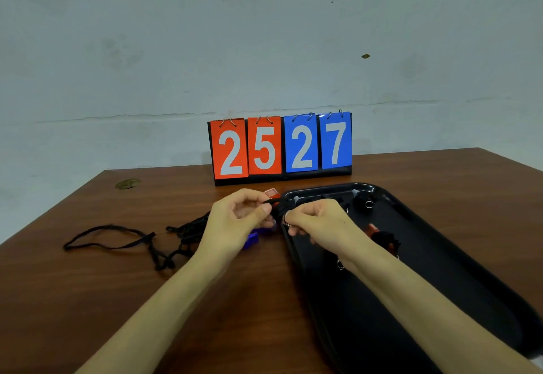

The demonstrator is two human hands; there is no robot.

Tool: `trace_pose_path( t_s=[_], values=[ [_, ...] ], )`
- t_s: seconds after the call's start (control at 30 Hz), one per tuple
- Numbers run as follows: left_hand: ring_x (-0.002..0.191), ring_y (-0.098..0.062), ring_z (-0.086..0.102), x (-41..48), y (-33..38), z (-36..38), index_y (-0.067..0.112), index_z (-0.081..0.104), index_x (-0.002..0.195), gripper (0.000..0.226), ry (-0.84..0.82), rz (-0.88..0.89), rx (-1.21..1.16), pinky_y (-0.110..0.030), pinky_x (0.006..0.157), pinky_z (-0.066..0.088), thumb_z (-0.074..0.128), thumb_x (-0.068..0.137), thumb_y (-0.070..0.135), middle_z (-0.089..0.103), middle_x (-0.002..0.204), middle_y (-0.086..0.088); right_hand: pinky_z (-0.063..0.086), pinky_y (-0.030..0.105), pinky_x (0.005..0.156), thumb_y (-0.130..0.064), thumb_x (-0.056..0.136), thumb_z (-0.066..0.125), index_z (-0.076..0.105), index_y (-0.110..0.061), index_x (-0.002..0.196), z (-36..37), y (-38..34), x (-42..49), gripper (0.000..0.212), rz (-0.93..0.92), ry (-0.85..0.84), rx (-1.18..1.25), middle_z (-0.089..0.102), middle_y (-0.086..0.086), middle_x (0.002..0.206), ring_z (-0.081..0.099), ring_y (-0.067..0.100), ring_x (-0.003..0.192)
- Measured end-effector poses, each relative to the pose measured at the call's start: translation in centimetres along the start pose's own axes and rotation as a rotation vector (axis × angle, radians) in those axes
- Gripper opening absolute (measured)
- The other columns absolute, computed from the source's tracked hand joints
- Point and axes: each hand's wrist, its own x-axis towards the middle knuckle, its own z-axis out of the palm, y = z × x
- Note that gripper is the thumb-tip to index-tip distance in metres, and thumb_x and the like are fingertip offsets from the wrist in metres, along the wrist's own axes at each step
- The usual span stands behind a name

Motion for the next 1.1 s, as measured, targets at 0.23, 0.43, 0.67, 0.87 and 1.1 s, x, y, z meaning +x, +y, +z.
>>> trace_pose_path(
  t_s=[0.23,0.43,0.67,0.87,1.1],
  values=[
    [0.08,0.0,0.063,-0.8,-0.7,1.5,0.024,0.062,0.089,0.027,0.206,0.169,0.201,-0.008,0.068,0.049,0.069,0.078,0.0,0.066,0.087,0.007,0.037,0.014,0.063,-0.021,0.087,0.061,0.059,-0.022,0.058,0.6,0.1,0.0,0.029,-0.111,0.139,-0.083,0.063,-0.007,0.063,0.057,0.002,0.067],
    [0.088,-0.001,0.064,-0.9,-0.3,0.9,0.034,0.061,0.102,0.035,0.189,0.18,0.113,-0.009,0.077,0.046,0.07,0.079,0.009,0.071,0.081,0.009,0.033,0.012,0.064,-0.022,0.088,0.059,0.06,-0.015,0.058,0.3,-0.1,0.0,0.031,-0.068,0.109,-0.048,0.062,-0.007,0.069,0.054,-0.001,0.076],
    [0.091,-0.018,0.069,-0.4,-0.3,0.2,0.015,0.064,0.106,0.027,0.052,-0.038,-0.237,-0.028,0.081,0.056,0.06,0.083,0.002,0.074,0.093,-0.004,0.037,0.018,0.065,-0.022,0.089,0.057,0.064,-0.012,0.062,0.3,0.0,0.2,0.029,0.025,0.008,0.056,0.058,-0.008,0.063,0.048,0.002,0.068],
    [0.082,-0.003,0.067,-0.9,-0.2,0.5,0.017,0.067,0.088,0.019,0.168,0.186,0.042,-0.011,0.068,0.05,0.065,0.081,0.0,0.068,0.091,0.006,0.04,0.019,0.056,-0.022,0.09,0.056,0.069,-0.013,0.079,0.1,0.0,0.3,0.019,0.137,-0.079,0.208,0.058,-0.007,0.056,0.05,0.006,0.061],
    [0.098,0.003,0.061,-0.8,-0.5,0.4,0.032,0.067,0.091,0.036,0.069,0.323,0.224,-0.009,0.081,0.049,0.067,0.079,-0.002,0.065,0.099,0.012,0.04,0.021,0.058,-0.02,0.09,0.057,0.068,-0.012,0.081,-0.4,-0.1,0.4,0.016,0.185,-0.11,0.329,0.058,-0.005,0.057,0.05,0.008,0.06]
  ],
)
